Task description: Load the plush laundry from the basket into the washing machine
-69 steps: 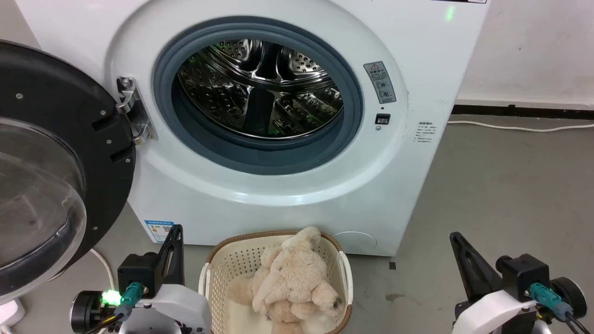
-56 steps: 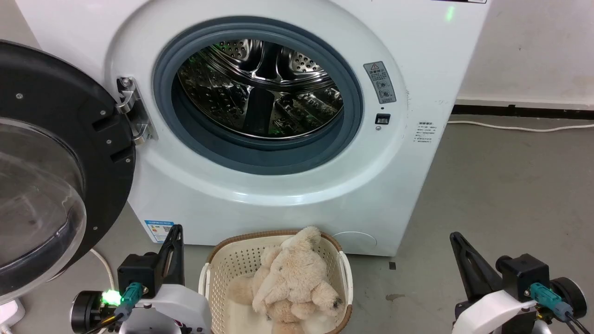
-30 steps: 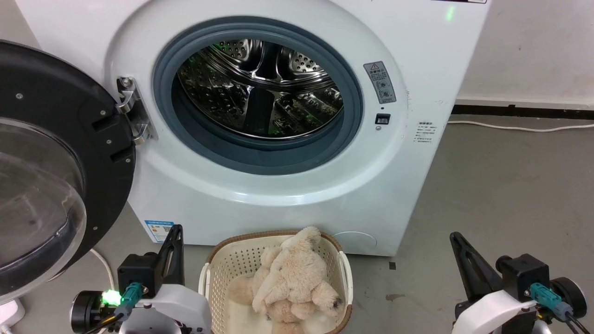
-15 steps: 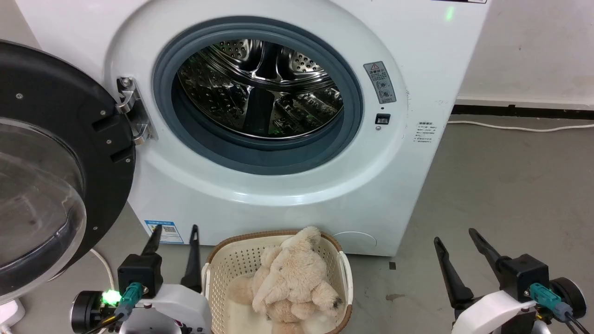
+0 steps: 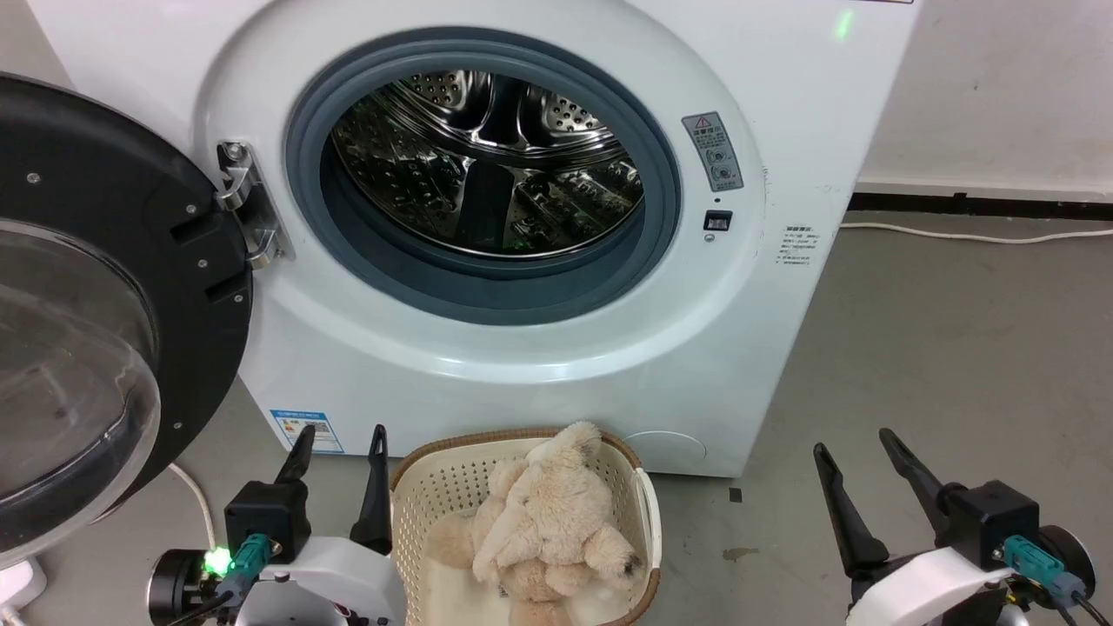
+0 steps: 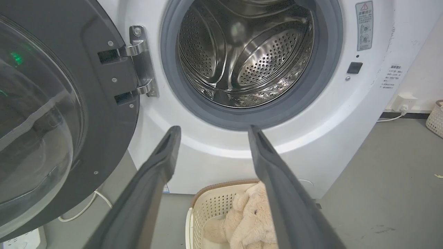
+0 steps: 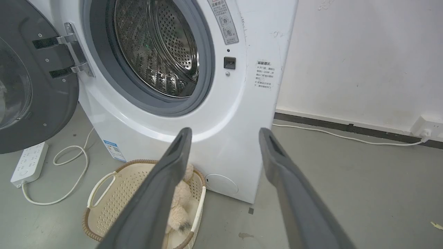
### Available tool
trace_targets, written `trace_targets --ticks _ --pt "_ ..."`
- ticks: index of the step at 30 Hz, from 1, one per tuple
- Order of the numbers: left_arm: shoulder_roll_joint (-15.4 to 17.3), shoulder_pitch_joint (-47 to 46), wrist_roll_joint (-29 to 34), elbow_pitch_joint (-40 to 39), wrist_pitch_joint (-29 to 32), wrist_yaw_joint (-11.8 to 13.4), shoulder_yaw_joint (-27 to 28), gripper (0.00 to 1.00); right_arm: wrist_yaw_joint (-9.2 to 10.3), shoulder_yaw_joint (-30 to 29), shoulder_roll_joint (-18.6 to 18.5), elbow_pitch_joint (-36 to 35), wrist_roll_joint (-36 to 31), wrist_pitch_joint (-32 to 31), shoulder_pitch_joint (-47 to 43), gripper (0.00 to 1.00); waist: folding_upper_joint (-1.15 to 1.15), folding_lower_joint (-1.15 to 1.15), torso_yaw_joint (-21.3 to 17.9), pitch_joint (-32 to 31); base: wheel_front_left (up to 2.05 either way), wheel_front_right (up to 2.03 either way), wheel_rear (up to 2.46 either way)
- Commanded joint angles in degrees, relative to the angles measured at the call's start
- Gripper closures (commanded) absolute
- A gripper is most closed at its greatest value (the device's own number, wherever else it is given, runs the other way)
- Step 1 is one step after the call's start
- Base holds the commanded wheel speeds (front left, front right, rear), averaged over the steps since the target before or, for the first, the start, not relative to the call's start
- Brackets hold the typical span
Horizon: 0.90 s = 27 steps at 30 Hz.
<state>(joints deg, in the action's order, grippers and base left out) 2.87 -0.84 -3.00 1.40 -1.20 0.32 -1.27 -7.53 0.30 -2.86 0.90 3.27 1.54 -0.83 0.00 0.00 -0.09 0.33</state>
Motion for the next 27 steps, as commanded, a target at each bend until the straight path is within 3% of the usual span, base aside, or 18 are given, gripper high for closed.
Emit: trace_targets --ticks 1,27 --pt "0.0 -0.02 -0.66 0.35 -0.55 0.11 -0.33 0.0 0.01 0.01 0.0 0.17 0.74 0.56 -0.66 0.0 0.0 0.0 -0.06 0.12 0.0 0.0 0.0" --pt "1.14 -10.64 -6.04 13.65 3.26 -1.86 -4.53 0.0 0.01 0.24 0.0 -0.27 5.8 3.55 1.41 0.0 0.0 0.0 -3.78 8.39 0.0 0.0 0.0"
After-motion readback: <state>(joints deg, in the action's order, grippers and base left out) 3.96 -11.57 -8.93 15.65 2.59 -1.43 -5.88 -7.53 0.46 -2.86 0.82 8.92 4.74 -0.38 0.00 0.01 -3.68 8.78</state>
